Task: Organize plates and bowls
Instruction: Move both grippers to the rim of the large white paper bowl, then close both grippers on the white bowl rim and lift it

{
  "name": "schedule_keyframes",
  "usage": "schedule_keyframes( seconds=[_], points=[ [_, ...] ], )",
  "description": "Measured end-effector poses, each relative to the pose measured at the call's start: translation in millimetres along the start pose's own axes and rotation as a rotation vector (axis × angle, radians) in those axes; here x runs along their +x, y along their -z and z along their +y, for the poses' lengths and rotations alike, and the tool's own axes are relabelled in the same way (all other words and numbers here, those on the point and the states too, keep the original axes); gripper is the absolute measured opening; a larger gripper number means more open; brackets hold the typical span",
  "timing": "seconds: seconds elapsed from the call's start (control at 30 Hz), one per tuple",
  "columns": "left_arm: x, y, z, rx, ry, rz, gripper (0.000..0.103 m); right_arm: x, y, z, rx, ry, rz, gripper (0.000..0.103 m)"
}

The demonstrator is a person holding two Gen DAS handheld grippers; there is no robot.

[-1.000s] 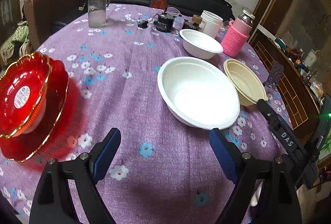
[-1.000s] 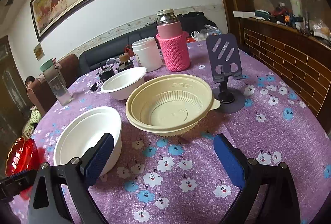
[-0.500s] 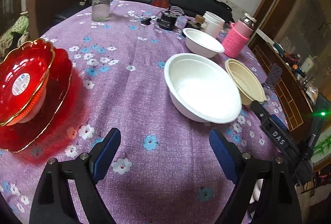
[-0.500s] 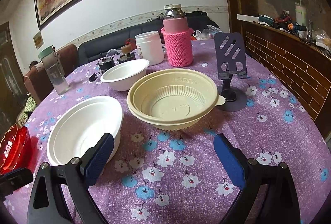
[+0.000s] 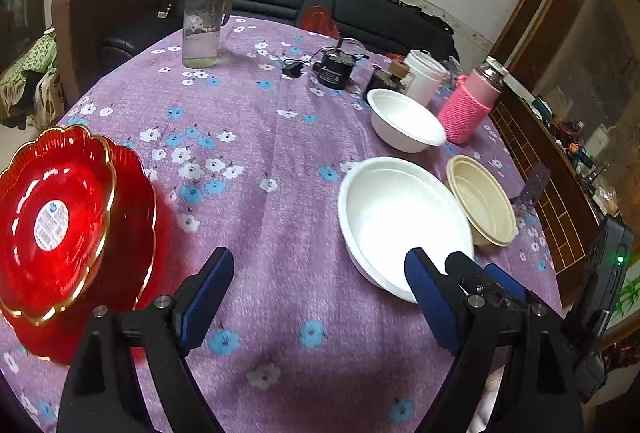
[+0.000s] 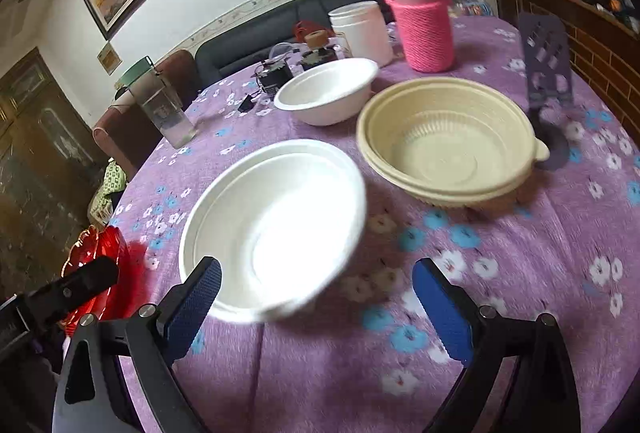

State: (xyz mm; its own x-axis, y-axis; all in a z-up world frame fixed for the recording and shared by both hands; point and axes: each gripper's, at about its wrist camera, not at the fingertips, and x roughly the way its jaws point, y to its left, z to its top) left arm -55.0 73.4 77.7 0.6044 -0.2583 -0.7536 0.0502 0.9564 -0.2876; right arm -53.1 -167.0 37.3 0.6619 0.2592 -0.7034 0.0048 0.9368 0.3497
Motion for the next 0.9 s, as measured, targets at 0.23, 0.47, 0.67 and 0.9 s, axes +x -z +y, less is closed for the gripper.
schedule_keyframes(
  seconds=[0.23,0.47,0.67,0.9],
  points=[
    [36,-20,11,-0.041,0.017,0.090,0.086,15,-2,-8,0.044,-0.024,-0.013,0.076],
    [78,-29,-4,-0.013,-0.001,0.163,0.086,32,-4,-31,0.134,-0.052,0.025,0.060],
    [111,-29,-23,0.021,0.030,0.241,0.058,37,-5,-27,0.110,-0.054,0.017,0.044],
    [121,-18,-35,0.060,0.040,0.283,0.015,41,-3,-29,0.124,-0.095,0.037,0.031]
  ],
)
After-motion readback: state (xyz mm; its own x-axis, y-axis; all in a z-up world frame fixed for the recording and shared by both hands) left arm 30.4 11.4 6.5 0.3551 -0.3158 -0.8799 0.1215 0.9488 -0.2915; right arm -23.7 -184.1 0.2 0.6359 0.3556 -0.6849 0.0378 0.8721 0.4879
